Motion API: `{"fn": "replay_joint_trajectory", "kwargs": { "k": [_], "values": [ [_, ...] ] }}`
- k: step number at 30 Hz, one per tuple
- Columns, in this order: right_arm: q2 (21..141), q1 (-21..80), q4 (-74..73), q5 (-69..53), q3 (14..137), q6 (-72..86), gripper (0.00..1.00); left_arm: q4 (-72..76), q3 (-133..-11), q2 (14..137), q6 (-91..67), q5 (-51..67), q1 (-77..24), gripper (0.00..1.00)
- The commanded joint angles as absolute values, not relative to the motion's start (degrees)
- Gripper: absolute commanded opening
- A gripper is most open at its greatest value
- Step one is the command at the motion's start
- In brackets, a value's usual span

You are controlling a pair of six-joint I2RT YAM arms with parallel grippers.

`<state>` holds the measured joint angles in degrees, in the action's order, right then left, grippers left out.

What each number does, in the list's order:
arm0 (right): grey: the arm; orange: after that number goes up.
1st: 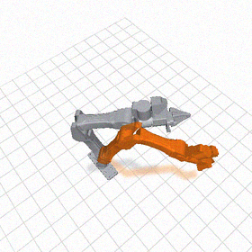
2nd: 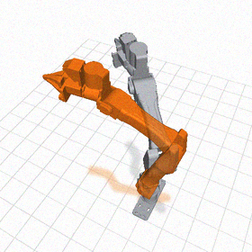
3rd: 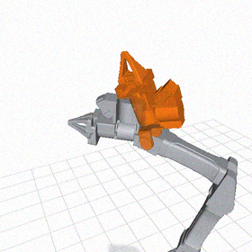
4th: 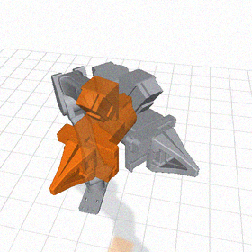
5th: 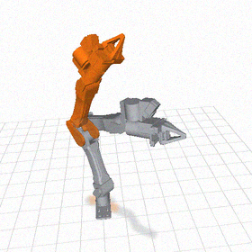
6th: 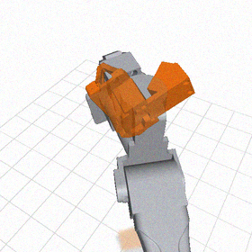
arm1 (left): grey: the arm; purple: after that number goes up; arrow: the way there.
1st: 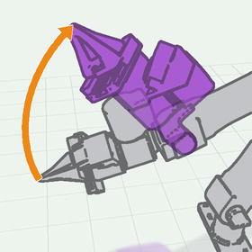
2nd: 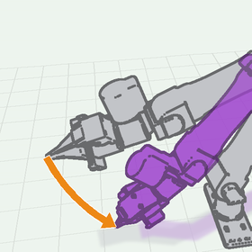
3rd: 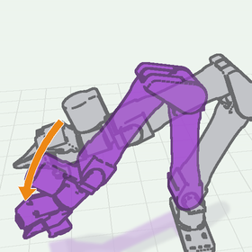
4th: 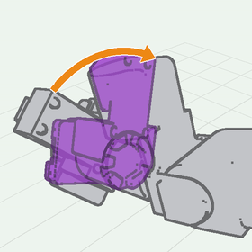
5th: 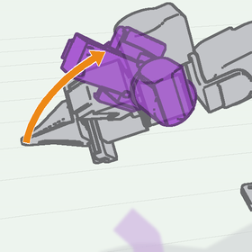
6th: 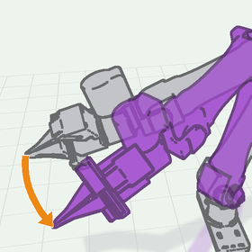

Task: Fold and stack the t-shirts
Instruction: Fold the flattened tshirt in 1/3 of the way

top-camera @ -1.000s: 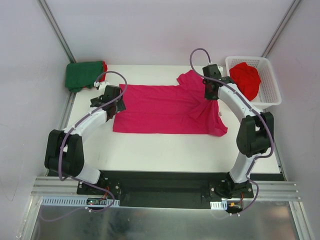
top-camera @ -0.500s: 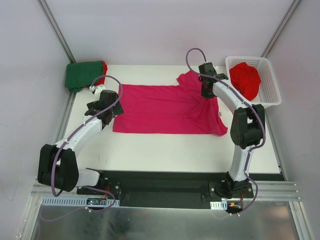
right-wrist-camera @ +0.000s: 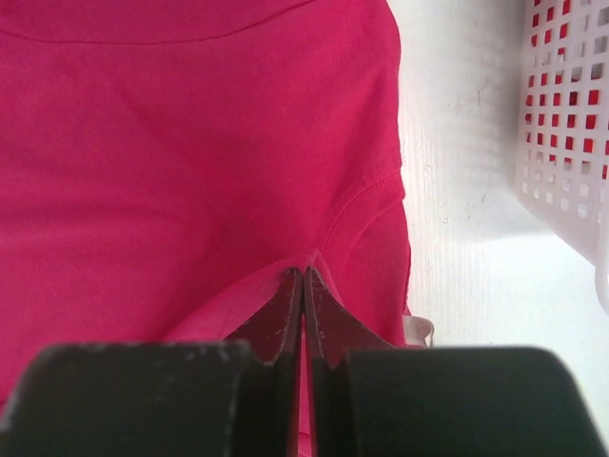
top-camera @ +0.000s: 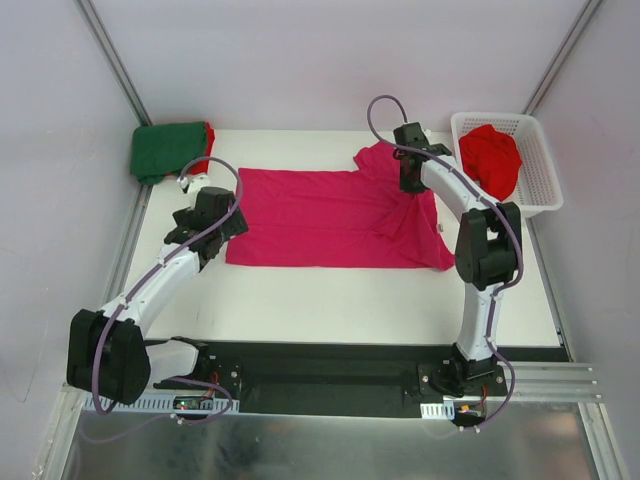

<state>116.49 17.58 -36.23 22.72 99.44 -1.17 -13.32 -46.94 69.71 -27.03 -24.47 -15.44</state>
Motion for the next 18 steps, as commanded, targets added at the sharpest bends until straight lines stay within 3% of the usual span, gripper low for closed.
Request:
{"fn": "replay_joint_trajectory", "kwargs": {
  "k": [1,14,16,17,18],
  "values": [
    [117.33,17.31,-36.21,23.29,103.09,-2.90,0.01,-13.89,-45.62,67.15,-27.69,-24.43,-16.00,0.99],
    [120.93,17.32,-36.47,23.29,107.22,-3.87,0.02,-14.41,-43.77,64.69,-27.25,-24.43,-16.44,0.99],
    [121.46,17.40,-37.18,23.20,108.19,-3.95,0.13,-14.50,-43.51,64.25,-27.25,-24.43,-16.52,0.99],
    [121.46,17.32,-37.18,23.38,108.19,-3.96,0.34,-14.50,-43.33,64.07,-27.25,-24.43,-16.52,0.99],
    [121.12,17.31,-37.18,23.73,108.11,-3.78,0.44,-14.59,-43.24,63.90,-27.25,-24.26,-16.52,0.99]
  ]
}}
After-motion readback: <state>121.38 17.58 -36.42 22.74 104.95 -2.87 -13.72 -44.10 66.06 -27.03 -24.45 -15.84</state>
